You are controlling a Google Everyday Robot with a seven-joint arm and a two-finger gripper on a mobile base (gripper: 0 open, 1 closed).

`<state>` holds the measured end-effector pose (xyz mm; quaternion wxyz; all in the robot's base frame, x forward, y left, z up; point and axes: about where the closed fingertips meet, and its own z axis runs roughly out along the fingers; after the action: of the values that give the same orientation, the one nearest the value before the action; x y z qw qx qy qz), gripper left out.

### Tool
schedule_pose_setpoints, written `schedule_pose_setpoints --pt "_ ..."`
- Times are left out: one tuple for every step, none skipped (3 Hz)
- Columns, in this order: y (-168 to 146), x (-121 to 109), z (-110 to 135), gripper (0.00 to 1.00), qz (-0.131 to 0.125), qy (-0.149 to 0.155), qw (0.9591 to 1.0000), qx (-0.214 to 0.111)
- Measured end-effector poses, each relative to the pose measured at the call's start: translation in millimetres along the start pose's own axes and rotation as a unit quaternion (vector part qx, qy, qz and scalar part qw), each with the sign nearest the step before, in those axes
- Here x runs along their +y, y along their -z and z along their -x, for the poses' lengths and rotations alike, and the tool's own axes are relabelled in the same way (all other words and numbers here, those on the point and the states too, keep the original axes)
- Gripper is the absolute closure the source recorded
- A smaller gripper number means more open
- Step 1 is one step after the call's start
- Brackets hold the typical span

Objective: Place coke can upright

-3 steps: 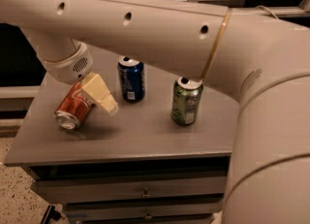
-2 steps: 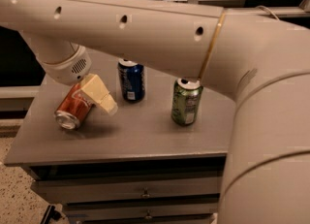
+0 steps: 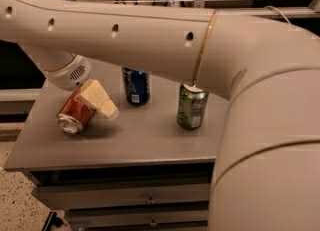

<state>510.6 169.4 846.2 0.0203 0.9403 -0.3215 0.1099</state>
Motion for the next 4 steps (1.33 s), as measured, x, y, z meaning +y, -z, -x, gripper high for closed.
schedule_pose_setpoints --pt "-3.8 -0.7 -2.2 0.00 0.003 -0.022 0.9996 0.016" --pt "-3.0 0.2 -4.8 0.18 0.003 -0.036 0.9990 0.025" --pt "-0.1 1.4 -7.3 0.42 0.002 -0.044 0.9985 0.031" --pt "2.2 2.6 -11.3 0.64 0.001 -0.047 0.9984 0.032"
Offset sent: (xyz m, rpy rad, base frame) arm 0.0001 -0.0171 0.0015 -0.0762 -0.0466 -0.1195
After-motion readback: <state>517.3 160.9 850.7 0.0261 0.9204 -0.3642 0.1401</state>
